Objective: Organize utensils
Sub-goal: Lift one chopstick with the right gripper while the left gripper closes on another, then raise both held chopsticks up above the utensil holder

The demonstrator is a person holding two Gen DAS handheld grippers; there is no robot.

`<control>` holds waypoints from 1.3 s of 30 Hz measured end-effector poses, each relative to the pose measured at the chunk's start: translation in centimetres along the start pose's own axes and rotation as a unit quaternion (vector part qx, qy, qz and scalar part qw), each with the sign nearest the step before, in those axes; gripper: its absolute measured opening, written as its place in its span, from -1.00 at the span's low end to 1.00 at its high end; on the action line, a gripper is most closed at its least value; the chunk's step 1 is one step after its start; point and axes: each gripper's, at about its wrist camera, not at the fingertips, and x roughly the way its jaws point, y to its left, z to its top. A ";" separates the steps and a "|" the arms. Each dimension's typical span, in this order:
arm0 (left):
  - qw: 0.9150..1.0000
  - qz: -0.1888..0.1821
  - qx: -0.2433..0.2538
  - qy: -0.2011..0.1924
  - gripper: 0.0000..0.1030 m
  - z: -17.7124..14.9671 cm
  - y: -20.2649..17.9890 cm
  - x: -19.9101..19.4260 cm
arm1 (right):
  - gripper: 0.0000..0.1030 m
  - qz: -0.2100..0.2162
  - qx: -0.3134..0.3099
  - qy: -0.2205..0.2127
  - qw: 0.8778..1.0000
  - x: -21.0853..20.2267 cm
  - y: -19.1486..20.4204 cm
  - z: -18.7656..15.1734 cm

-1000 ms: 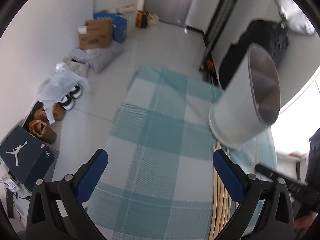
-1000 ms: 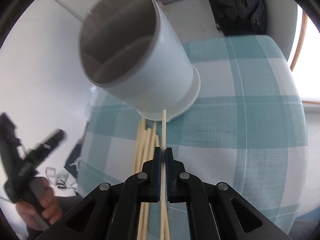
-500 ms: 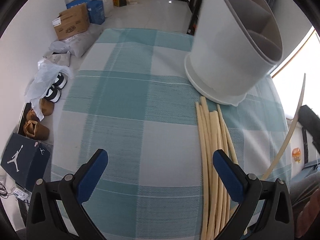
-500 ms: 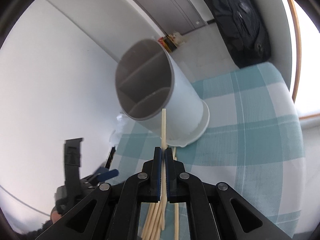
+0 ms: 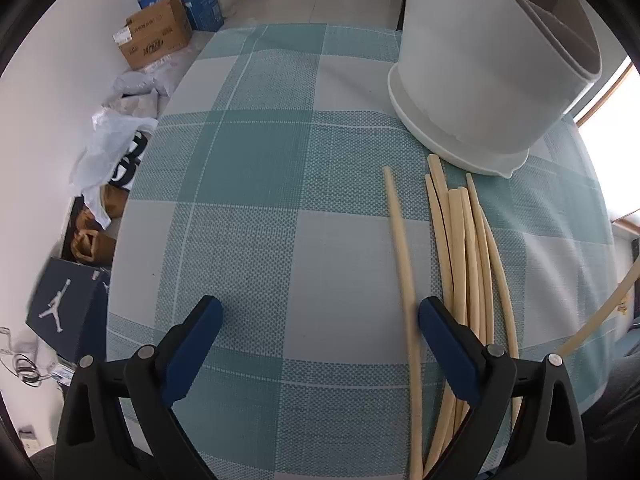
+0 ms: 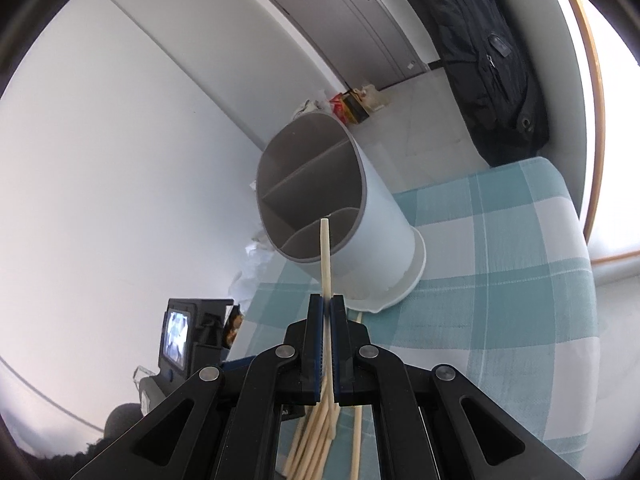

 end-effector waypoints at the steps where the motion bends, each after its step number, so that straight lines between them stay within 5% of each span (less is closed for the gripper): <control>1: 1.000 0.000 0.001 0.000 0.83 0.1 0.1 0.0 | -0.95 -0.002 -0.002 0.000 1.000 0.0 0.0 0.0; 6: 1.000 0.001 0.008 -0.008 0.56 1.0 -0.2 0.0 | -0.95 -0.004 -0.005 -0.002 1.000 0.0 0.2 0.1; 17: 0.999 -0.015 0.022 -0.025 -0.86 2.6 -0.9 0.1 | -0.95 -0.004 -0.011 0.001 1.000 0.3 0.3 0.2; 24: 0.997 -0.061 -0.024 -0.043 -0.99 2.8 -0.1 -0.7 | -0.95 -0.008 -0.024 -0.008 1.000 0.1 0.6 0.4; 33: 0.982 -0.098 -0.053 -0.151 -0.99 1.5 1.4 -6.1 | -0.95 -0.015 -0.040 -0.029 0.999 -0.8 1.4 0.2; 35: 0.983 -0.103 -0.054 -0.141 -0.99 1.2 1.4 -5.7 | -0.95 -0.014 -0.043 -0.034 0.998 -1.1 1.6 0.0; 39: 0.990 -0.116 -0.065 -0.047 -0.99 1.4 1.9 -1.9 | -0.95 -0.013 -0.039 -0.035 0.999 -1.5 1.6 -0.5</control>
